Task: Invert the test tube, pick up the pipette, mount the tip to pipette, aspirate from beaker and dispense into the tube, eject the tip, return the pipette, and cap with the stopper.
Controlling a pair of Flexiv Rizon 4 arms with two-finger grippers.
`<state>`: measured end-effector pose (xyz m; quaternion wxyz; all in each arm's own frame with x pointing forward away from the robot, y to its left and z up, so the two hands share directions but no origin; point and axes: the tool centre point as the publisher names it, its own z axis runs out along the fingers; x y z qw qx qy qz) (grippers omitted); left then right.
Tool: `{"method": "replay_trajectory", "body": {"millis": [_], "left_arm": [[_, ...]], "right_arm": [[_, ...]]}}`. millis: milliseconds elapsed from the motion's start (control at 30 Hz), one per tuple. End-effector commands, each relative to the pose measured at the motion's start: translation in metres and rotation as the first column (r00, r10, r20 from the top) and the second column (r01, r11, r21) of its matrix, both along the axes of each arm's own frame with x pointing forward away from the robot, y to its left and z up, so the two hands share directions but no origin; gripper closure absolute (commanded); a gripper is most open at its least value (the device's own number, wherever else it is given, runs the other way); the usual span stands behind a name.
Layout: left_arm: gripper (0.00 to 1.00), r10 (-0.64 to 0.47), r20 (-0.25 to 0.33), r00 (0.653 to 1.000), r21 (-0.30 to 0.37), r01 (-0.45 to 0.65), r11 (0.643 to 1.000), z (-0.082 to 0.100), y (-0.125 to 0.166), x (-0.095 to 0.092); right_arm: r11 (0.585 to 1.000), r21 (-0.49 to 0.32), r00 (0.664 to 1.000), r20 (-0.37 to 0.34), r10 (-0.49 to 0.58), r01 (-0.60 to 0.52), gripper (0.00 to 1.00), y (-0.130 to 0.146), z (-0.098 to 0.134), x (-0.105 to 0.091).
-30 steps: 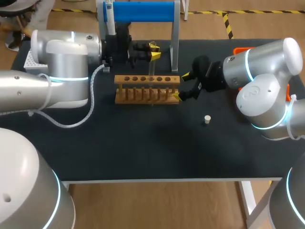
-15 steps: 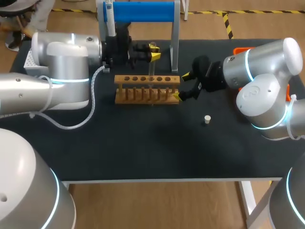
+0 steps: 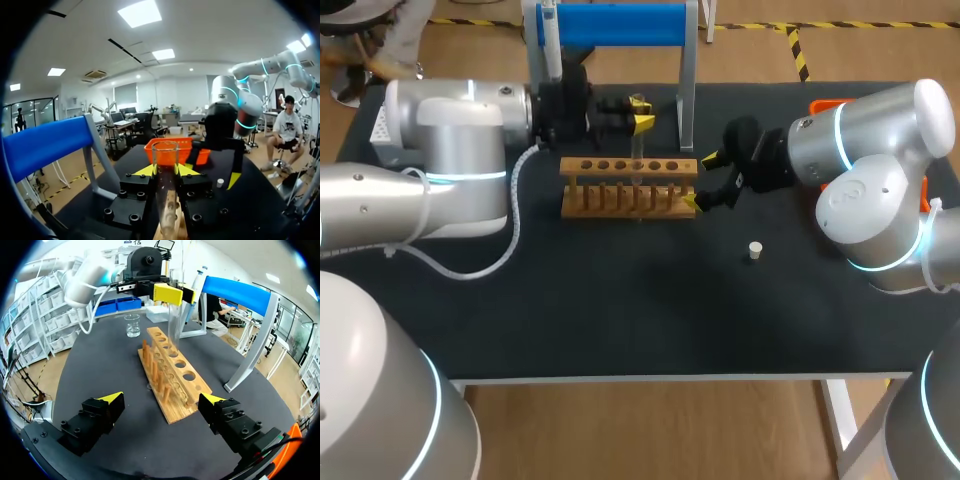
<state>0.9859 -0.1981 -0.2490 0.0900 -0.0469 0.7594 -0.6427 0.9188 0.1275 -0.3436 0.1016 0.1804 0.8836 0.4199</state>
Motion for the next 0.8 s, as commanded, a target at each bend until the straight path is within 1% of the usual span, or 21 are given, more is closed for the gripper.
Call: {"method": "replay_trajectory", "body": {"millis": [33, 800], "left_arm": [[1.00, 0.008, 0.004, 1.000, -0.007, -0.008, 1.000, -0.003, -0.001, -0.002], [1.00, 0.008, 0.012, 1.000, -0.026, -0.008, 1.000, -0.016, -0.003, 0.001]], "right_arm": [[1.000, -0.002, 1.000, -0.002, 0.000, 0.000, 0.00, 0.000, 0.001, 0.000], [1.000, -0.002, 1.000, -0.002, 0.000, 0.000, 0.00, 0.000, 0.001, 0.000]]}}
